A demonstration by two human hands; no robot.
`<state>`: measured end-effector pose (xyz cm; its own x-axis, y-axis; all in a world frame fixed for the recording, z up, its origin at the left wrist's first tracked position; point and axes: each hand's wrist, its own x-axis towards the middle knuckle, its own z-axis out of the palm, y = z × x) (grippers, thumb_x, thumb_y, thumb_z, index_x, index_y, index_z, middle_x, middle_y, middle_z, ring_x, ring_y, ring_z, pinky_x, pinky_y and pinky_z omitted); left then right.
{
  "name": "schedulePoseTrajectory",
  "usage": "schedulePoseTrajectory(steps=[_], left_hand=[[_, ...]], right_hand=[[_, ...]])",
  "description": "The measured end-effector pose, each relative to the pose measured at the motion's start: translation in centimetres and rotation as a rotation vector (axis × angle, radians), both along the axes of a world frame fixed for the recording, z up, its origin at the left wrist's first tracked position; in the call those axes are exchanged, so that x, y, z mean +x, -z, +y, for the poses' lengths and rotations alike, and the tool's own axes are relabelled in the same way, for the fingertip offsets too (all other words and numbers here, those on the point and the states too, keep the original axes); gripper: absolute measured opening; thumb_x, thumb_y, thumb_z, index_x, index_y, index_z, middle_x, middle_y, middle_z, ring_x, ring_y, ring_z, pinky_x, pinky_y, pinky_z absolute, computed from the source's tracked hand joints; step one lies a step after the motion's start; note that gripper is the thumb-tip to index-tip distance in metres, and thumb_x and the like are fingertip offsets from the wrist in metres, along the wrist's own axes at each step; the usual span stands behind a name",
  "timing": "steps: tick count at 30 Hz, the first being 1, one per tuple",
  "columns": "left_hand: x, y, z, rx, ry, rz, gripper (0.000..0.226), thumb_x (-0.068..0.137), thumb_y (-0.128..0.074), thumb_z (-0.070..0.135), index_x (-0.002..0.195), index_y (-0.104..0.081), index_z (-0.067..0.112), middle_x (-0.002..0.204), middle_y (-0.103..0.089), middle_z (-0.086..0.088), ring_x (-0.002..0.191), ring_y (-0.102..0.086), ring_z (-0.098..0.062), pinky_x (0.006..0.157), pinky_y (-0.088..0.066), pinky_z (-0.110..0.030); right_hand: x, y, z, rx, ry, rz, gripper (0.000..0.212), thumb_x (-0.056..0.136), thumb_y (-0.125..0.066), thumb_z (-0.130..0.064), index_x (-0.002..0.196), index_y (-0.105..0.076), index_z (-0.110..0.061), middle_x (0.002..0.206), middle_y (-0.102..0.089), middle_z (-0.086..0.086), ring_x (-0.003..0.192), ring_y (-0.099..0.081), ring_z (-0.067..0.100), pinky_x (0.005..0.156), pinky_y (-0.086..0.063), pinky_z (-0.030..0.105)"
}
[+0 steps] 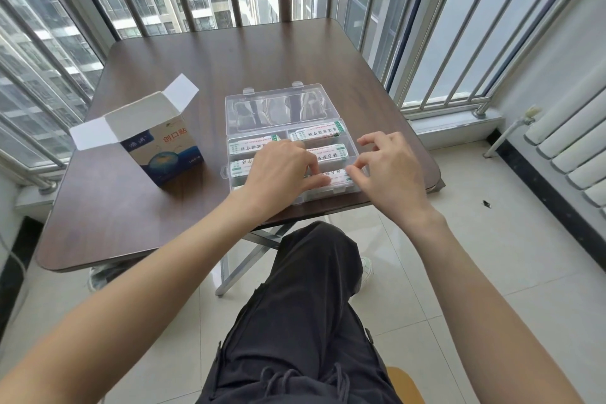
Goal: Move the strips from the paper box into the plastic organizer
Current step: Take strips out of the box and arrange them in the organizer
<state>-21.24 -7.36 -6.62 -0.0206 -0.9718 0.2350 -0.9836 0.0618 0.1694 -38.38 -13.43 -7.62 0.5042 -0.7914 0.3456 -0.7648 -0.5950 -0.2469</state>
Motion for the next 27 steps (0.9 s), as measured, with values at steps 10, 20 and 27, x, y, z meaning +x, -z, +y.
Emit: schedulePoseTrajectory(steps=[10, 20, 27], left_hand=[[1.1, -1.2, 1.1, -0.063, 0.007, 0.157, 0.030, 0.089, -0.055, 0.048, 0.090, -0.073, 0.023, 0.079, -0.058, 0.009, 0.075, -0.051, -0.011, 0.063, -0.044, -0.028], [15.2, -4.2, 7.8, -0.358, -0.361, -0.013, 0.075, 0.073, -0.056, 0.058, 0.133, -0.048, 0.013, 0.128, -0.052, -0.013, 0.123, -0.042, -0.033, 0.105, -0.029, -0.043], [19.6, -2.4, 8.5, 0.019, -0.526, 0.274, 0.098, 0.066, -0.078, 0.052, 0.143, -0.032, 0.012, 0.139, -0.047, -0.010, 0.128, -0.042, -0.024, 0.102, -0.035, -0.038]], right_hand=[[-0.3, -0.7, -0.3, 0.044, 0.015, -0.086, 0.021, 0.090, -0.060, -0.027, 0.091, -0.076, -0.013, 0.112, -0.064, -0.001, 0.105, -0.047, 0.020, 0.082, -0.034, 0.022], [7.2, -5.3, 0.6, 0.320, -0.299, -0.506, 0.019, 0.093, -0.058, -0.021, 0.108, -0.068, -0.016, 0.097, -0.067, -0.008, 0.083, -0.060, 0.000, 0.073, -0.045, 0.007], [17.0, -5.5, 1.9, 0.228, -0.533, -0.383, 0.024, 0.090, -0.058, -0.016, 0.112, -0.065, -0.011, 0.106, -0.068, 0.004, 0.101, -0.060, 0.018, 0.093, -0.046, 0.034]])
